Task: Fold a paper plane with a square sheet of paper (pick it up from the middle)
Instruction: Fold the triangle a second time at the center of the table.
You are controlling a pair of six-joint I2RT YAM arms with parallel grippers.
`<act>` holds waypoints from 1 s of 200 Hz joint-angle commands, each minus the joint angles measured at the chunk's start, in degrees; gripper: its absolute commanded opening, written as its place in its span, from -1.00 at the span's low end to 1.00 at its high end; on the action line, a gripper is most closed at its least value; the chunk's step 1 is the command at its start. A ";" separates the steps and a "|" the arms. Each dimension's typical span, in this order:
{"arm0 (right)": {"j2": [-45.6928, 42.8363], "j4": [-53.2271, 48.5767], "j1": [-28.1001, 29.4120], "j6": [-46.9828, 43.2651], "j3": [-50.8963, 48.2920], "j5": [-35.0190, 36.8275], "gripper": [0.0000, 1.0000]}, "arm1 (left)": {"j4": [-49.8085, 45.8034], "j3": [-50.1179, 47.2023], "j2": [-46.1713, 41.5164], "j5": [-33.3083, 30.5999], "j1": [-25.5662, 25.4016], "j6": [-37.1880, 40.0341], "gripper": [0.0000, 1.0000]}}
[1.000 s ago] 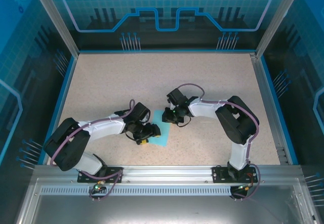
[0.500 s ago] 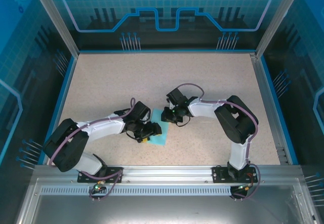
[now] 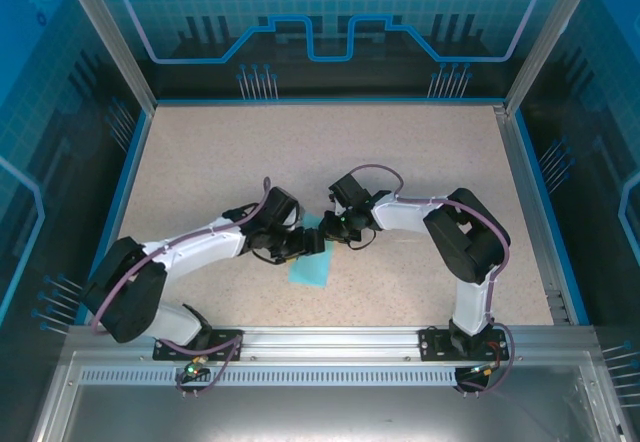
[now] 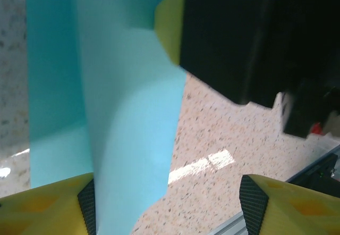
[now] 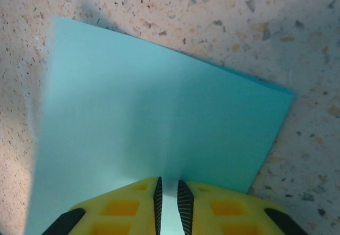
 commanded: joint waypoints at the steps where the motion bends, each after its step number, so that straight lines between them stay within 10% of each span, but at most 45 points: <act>1: 5.34 -4.49 -0.24 -0.79 -2.80 4.32 -0.58 | -1.81 3.14 2.64 -1.68 0.72 5.38 0.40; 200: 4.10 -6.09 -0.68 -2.76 -1.27 3.32 -0.59 | 10.16 -8.61 -6.28 11.46 0.72 -1.11 -0.10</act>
